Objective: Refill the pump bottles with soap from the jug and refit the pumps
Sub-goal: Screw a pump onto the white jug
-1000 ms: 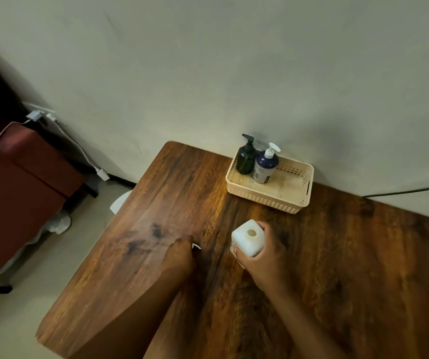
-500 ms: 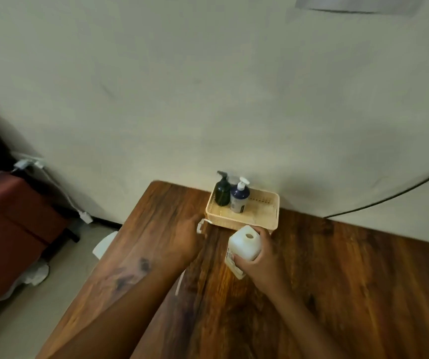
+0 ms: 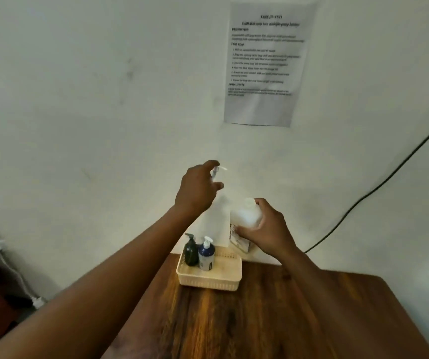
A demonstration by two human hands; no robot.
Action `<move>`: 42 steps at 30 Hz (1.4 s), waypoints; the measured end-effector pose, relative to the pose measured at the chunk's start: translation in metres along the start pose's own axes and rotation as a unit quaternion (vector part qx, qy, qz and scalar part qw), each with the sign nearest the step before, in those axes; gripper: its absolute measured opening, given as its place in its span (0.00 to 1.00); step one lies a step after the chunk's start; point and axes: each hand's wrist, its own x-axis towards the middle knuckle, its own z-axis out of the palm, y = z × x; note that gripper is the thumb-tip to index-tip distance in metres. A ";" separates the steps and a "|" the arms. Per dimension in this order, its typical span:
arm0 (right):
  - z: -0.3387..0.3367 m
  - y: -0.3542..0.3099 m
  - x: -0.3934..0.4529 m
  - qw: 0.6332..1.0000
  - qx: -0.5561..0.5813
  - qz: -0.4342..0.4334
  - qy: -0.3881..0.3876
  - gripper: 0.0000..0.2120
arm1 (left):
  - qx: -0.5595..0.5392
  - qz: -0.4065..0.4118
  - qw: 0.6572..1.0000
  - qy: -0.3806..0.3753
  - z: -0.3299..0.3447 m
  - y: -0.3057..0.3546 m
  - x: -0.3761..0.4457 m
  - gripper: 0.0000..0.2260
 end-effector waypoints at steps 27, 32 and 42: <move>-0.112 -0.084 0.030 0.995 -0.034 -0.065 0.062 0.33 | -0.193 0.199 0.946 0.169 -0.114 0.217 0.085 0.22; -0.114 -0.085 0.032 0.995 -0.036 -0.067 0.064 0.33 | -0.192 0.190 0.950 0.154 -0.107 0.212 0.085 0.24; -0.133 -0.097 0.033 0.993 -0.060 -0.080 0.061 0.29 | -0.210 0.169 0.960 0.074 -0.066 0.192 0.063 0.25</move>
